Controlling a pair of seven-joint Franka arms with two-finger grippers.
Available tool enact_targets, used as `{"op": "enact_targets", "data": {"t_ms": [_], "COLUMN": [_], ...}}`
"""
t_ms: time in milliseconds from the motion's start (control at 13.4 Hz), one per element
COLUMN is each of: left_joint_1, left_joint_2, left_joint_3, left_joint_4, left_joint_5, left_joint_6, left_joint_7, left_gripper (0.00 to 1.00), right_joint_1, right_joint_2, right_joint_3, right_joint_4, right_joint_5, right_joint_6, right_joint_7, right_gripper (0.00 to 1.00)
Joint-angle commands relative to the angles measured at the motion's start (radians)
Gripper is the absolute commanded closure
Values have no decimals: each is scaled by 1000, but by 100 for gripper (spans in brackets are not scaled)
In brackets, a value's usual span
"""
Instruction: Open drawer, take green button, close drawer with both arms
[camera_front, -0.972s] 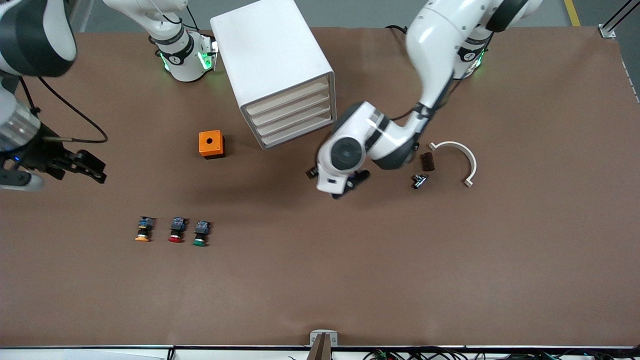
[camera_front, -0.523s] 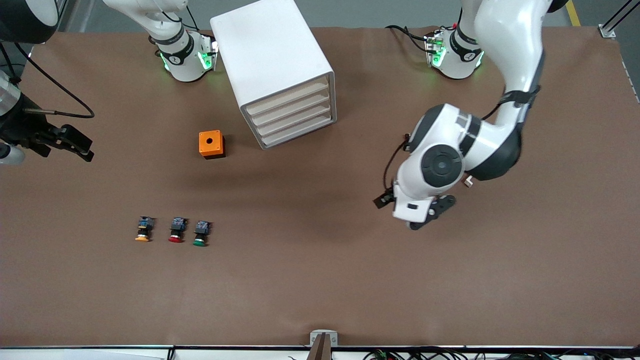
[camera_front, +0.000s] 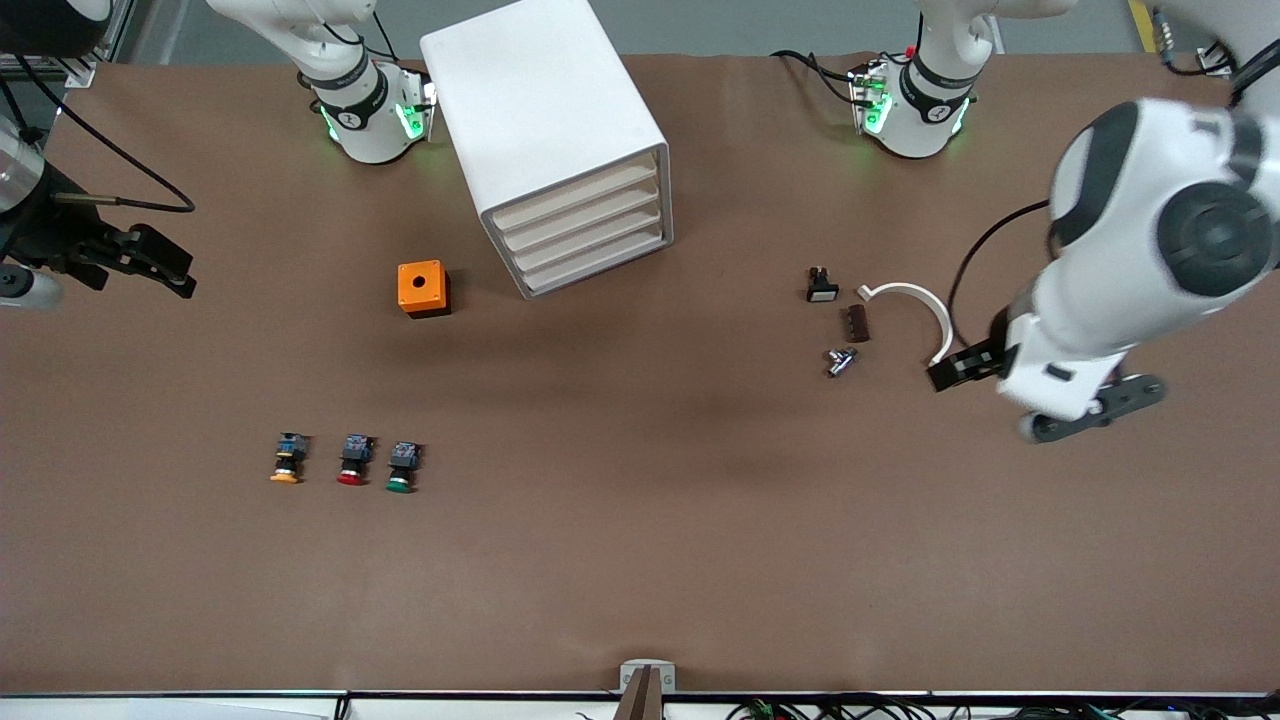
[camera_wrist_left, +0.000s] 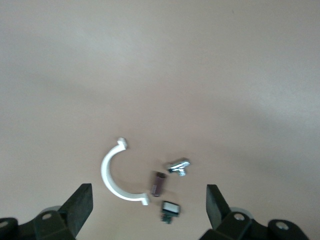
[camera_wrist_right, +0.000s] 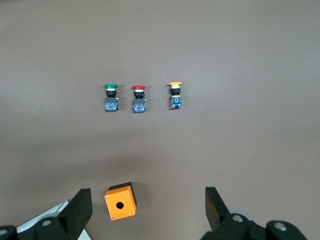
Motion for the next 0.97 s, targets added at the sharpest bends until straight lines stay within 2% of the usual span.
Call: {"op": "enact_targets", "data": {"t_ms": [0, 299, 598, 897], "left_joint_1": [63, 120, 154, 151], "left_joint_2": [-83, -180, -324, -369], "left_joint_3": [-15, -15, -10, -10], "left_joint_4": [-28, -71, -210, -233], "left_joint_5": [15, 5, 0, -27], "left_joint_6": [-13, -14, -5, -56], "left_joint_7": [140, 287, 367, 404], "left_gripper": [0, 0, 0, 0], "right_joint_1": [-40, -41, -34, -34], "right_joint_2": [-1, -2, -4, -2], "right_joint_3": [18, 19, 22, 24], "right_joint_4": [9, 11, 12, 12], "right_joint_5": [17, 18, 5, 4], "right_joint_6": [-15, -13, -12, -18], "right_joint_7": [-3, -1, -3, -1], "right_gripper": [0, 0, 0, 0]}}
